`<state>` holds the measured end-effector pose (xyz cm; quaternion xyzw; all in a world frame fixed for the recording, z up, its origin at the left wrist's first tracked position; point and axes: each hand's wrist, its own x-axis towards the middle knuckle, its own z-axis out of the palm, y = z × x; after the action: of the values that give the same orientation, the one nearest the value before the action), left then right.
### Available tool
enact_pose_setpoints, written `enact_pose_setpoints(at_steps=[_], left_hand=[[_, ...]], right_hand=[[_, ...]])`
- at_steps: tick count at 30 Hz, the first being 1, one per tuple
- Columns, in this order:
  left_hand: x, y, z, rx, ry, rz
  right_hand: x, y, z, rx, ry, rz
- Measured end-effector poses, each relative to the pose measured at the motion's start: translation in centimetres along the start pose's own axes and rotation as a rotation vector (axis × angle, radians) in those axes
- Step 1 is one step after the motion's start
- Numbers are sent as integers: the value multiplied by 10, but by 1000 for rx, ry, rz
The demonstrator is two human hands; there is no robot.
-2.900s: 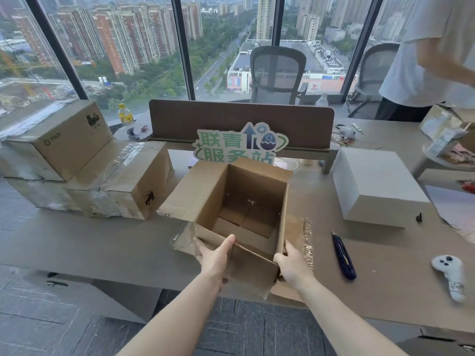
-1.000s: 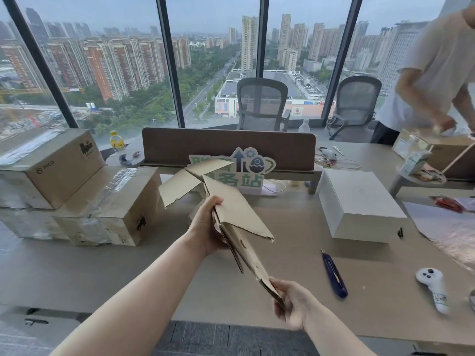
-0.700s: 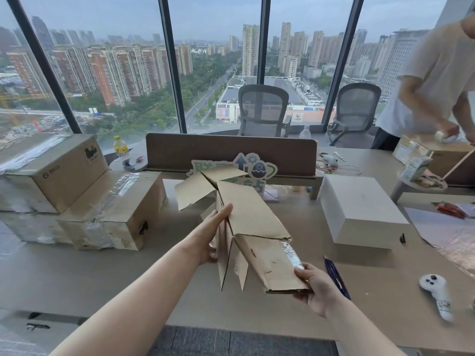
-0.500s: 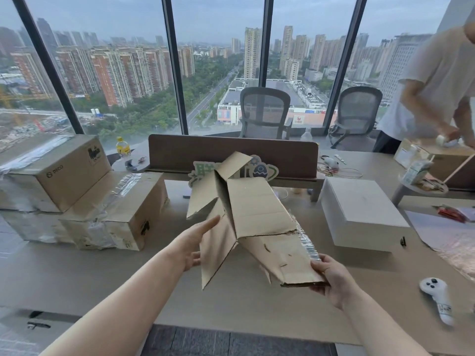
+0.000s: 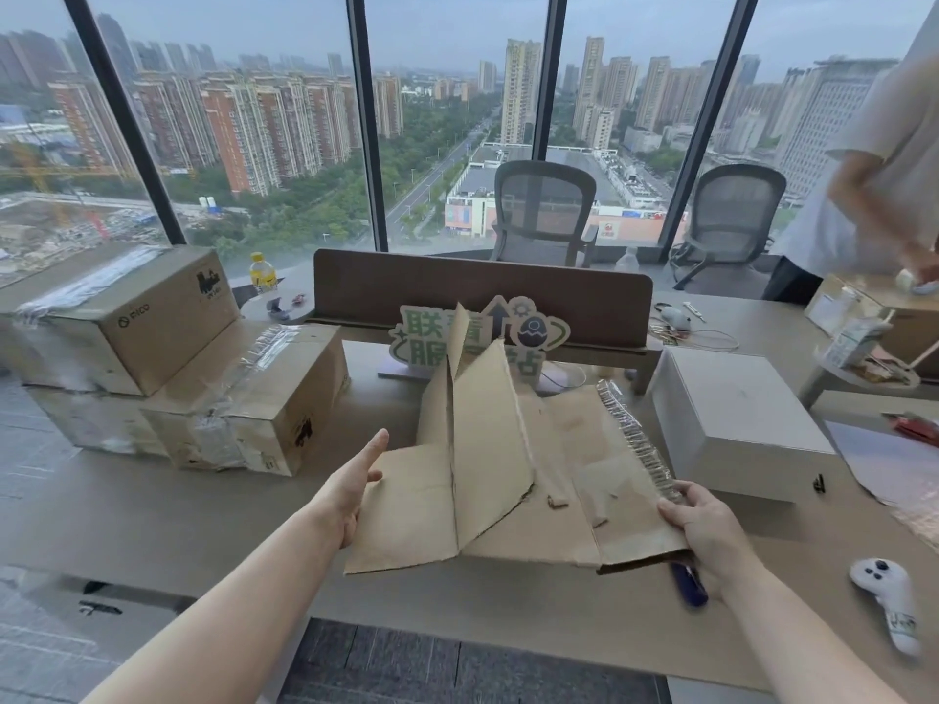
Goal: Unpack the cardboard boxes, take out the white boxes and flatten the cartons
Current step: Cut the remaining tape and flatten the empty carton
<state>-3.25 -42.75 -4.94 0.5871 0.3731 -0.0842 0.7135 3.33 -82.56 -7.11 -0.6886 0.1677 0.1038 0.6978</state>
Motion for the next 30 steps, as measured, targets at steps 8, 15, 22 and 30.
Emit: enact_pose_setpoints(at_steps=[8, 15, 22, 30], left_hand=[[21, -26, 1, 9, -89, 9], [19, -35, 18, 276, -89, 89], [45, -65, 19, 468, 73, 150], [63, -85, -9, 648, 121, 195]], right_hand=[[-2, 23, 0, -128, 30, -35], [8, 41, -6, -241, 80, 22], [10, 68, -7, -392, 96, 112], [7, 102, 31, -822, -33, 198]])
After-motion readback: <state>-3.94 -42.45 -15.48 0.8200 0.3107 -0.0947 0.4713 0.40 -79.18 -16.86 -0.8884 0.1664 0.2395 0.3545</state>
